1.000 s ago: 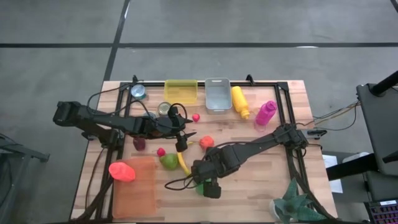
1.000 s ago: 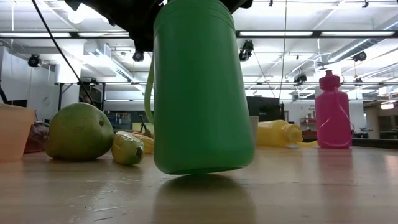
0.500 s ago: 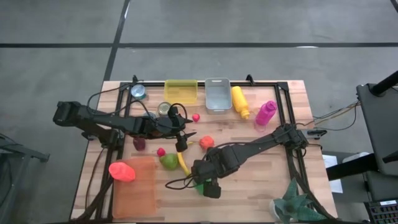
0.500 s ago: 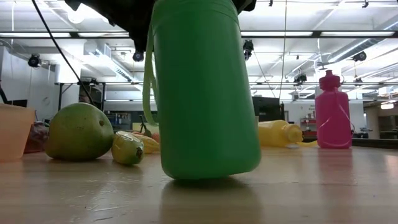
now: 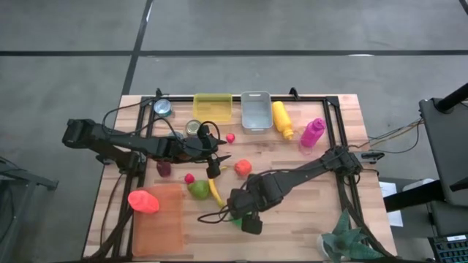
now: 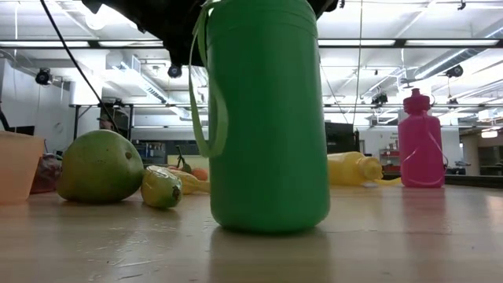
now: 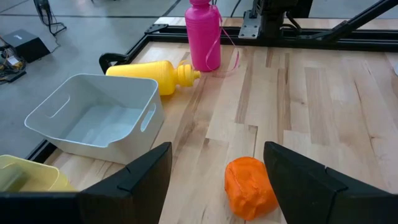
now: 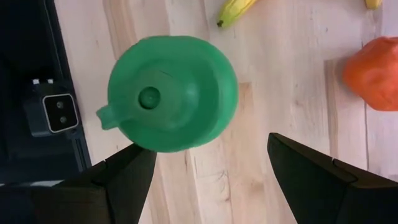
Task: Pick & Place Food Item
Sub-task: Put the green tumbler into the orange bin
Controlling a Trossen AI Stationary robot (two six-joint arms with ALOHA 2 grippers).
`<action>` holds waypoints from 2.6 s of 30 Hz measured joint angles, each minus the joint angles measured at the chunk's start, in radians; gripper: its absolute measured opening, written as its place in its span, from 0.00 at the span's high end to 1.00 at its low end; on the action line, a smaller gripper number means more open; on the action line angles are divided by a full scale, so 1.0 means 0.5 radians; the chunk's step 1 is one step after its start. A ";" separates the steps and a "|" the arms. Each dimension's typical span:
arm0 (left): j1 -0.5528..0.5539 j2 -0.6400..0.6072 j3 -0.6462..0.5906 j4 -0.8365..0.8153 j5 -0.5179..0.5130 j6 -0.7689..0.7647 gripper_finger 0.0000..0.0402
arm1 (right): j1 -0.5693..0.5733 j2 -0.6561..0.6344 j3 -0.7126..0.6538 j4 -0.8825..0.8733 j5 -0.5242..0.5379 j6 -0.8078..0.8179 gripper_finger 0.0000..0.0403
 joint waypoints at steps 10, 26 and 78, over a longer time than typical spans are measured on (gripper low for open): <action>0.000 0.000 0.000 0.000 0.000 0.000 0.36 | 0.000 -0.004 0.000 -0.087 0.004 0.086 0.24; 0.000 0.000 0.000 0.000 0.000 0.000 0.36 | 0.061 -0.062 -0.050 -0.372 0.118 0.268 0.24; -0.001 0.000 0.000 -0.046 0.000 0.000 0.36 | -0.479 -2.312 -2.330 -0.270 0.279 1.202 0.25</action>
